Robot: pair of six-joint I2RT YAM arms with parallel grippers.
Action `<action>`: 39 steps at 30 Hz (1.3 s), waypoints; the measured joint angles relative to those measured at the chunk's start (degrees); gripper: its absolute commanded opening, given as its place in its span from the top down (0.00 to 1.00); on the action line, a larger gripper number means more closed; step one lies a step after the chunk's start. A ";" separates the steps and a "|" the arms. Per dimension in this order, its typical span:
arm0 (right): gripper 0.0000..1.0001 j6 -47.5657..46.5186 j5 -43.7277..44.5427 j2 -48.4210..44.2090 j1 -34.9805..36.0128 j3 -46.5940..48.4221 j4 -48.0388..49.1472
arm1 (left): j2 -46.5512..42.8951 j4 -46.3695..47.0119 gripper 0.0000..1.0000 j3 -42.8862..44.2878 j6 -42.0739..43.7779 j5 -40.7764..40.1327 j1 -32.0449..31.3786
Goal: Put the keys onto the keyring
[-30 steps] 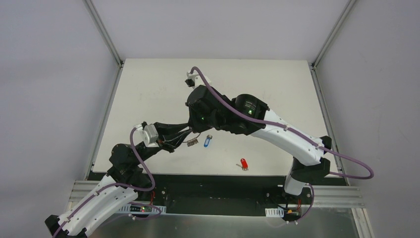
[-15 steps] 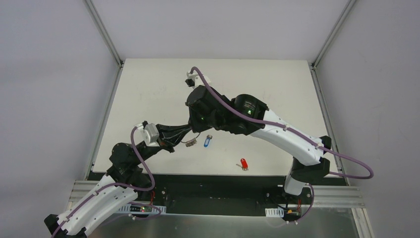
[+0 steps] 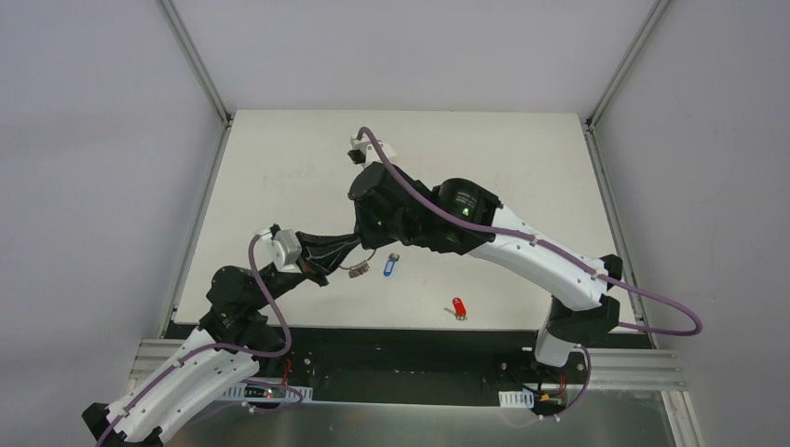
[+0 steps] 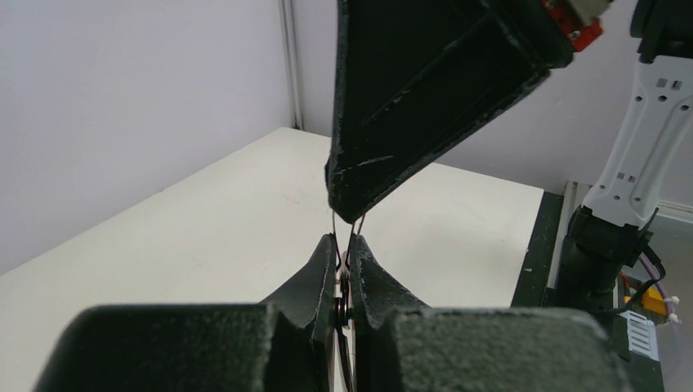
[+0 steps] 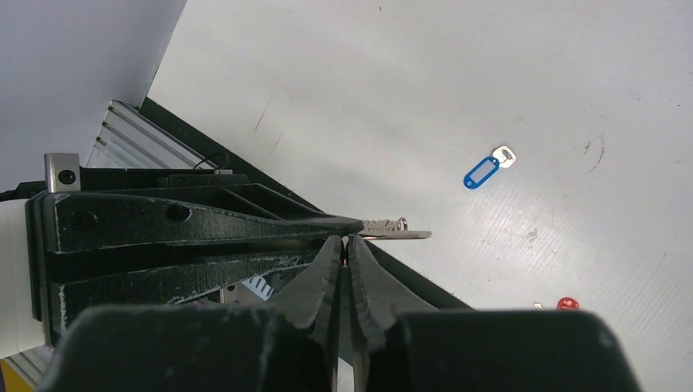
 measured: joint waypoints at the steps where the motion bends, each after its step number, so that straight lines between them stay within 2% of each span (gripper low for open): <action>1: 0.80 0.11 0.22 0.00 0.00 -0.24 0.20 | 0.00 -0.68 1.00 0.22 -0.04 -0.31 0.00; 8: 0.58 1.05 1.92 -5.33 0.07 -6.93 2.36 | 1.95 -6.05 1.00 2.03 -0.42 -4.81 0.04; 16: 0.50 4.48 3.89 -19.85 -3.56 -26.03 6.21 | 3.56 -11.98 1.00 5.16 -2.67 -9.99 0.04; 28: 0.47 12.09 4.11 -29.24 -11.61 -54.12 11.17 | 3.65 -14.88 1.00 6.08 -5.07 -12.94 0.04; 33: 0.47 15.52 1.55 -31.15 -16.17 -65.85 13.64 | 3.93 -15.26 1.00 6.10 -5.33 -13.84 0.04; 39: 0.50 18.47 -0.81 -31.15 -17.66 -72.50 15.54 | 4.28 -15.28 1.00 6.10 -5.99 -15.17 0.04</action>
